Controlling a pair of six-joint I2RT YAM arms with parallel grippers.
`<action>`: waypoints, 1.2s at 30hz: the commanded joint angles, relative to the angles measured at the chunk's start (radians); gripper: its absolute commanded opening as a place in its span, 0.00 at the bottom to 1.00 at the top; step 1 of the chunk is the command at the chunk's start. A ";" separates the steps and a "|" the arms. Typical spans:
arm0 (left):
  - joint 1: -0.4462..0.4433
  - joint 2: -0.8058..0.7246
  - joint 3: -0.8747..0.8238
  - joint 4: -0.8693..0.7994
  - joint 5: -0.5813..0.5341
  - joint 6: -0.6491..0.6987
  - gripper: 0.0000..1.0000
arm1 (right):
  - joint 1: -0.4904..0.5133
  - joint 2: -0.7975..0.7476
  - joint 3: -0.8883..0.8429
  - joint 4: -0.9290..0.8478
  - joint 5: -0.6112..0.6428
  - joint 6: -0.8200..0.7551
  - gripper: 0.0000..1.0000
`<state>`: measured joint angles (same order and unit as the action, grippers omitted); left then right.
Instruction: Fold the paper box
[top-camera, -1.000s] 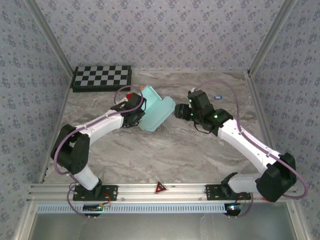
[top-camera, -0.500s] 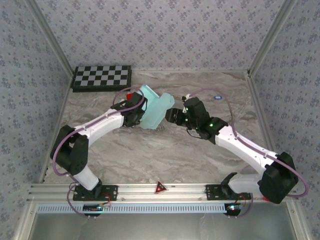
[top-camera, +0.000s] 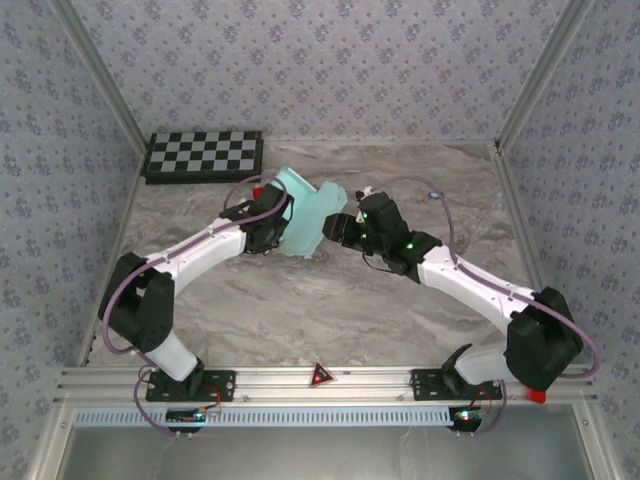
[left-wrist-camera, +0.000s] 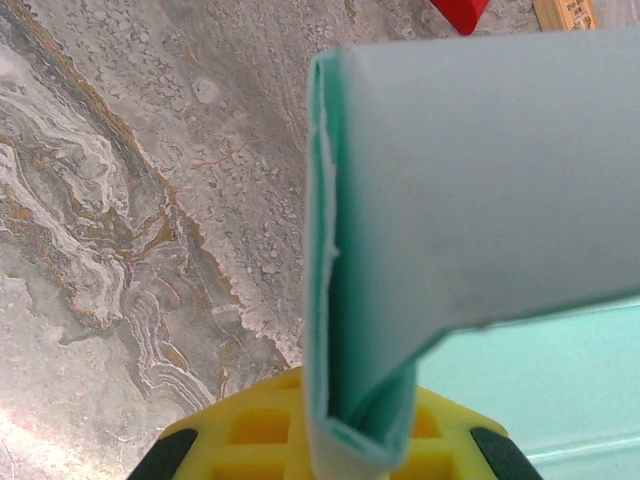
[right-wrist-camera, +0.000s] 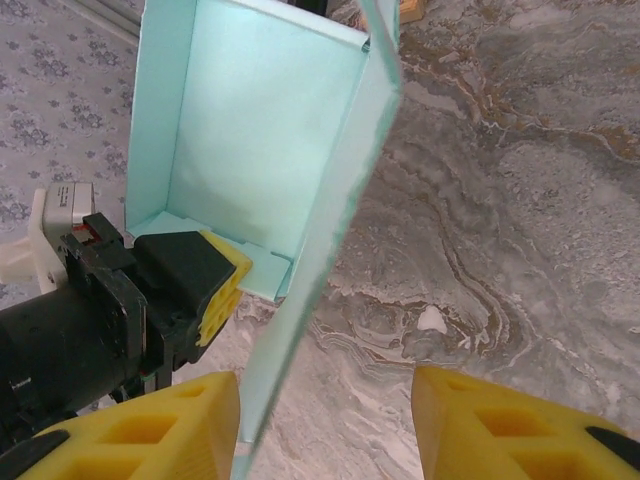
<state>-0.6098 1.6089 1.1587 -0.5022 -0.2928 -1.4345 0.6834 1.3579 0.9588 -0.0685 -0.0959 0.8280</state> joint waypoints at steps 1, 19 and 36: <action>-0.006 -0.030 0.007 -0.027 -0.012 -0.035 0.00 | 0.006 0.018 0.000 0.029 -0.023 0.016 0.46; -0.007 -0.018 -0.024 -0.012 0.014 -0.078 0.01 | 0.020 0.062 0.035 0.008 0.018 0.049 0.08; -0.009 0.011 -0.042 0.017 0.075 -0.089 0.38 | 0.036 0.060 0.077 -0.093 0.100 0.044 0.02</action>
<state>-0.6147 1.6112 1.1149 -0.4862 -0.2348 -1.5089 0.7132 1.4162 0.9951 -0.1139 -0.0402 0.8825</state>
